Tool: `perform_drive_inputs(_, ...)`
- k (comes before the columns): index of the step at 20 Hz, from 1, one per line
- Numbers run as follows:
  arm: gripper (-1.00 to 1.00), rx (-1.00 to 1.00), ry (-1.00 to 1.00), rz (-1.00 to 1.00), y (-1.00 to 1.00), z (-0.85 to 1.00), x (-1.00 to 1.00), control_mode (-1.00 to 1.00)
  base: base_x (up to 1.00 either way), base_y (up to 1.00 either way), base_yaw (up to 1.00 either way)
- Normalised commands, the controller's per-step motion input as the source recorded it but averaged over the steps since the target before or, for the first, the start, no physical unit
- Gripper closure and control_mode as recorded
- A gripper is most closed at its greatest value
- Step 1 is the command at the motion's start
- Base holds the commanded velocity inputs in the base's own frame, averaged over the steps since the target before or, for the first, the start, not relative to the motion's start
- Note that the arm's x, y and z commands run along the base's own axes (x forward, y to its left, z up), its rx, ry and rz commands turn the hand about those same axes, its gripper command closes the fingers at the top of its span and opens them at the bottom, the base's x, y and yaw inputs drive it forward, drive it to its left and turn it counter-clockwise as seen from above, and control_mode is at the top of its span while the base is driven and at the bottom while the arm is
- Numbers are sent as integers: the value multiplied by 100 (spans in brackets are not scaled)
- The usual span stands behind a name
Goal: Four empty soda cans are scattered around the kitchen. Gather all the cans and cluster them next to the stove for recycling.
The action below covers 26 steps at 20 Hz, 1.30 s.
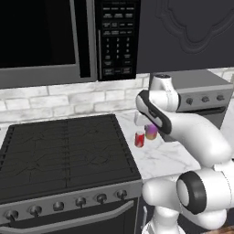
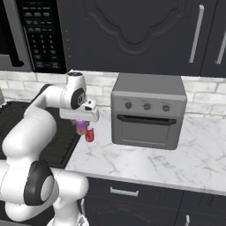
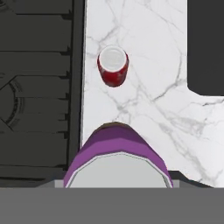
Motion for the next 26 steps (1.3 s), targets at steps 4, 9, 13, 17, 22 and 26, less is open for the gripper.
perform_drive_inputs(4, 100, 0, 0, 0, 0, -27, 17, -100, 0, 0, 0)
perform_drive_inputs(9, 100, 0, 0, 0, 0, -18, 20, -100, 0, 0, 0)
perform_drive_inputs(13, 100, 0, 0, 0, 0, -15, 21, -100, 0, 0, 0)
perform_drive_inputs(17, 100, 0, 0, 0, 0, -20, 11, -100, 0, 0, 0)
perform_drive_inputs(22, 100, 0, 0, 0, 0, -24, 7, -100, 0, 0, 0)
perform_drive_inputs(26, 100, 0, 0, 0, 0, -21, 9, -100, 0, 0, 0)
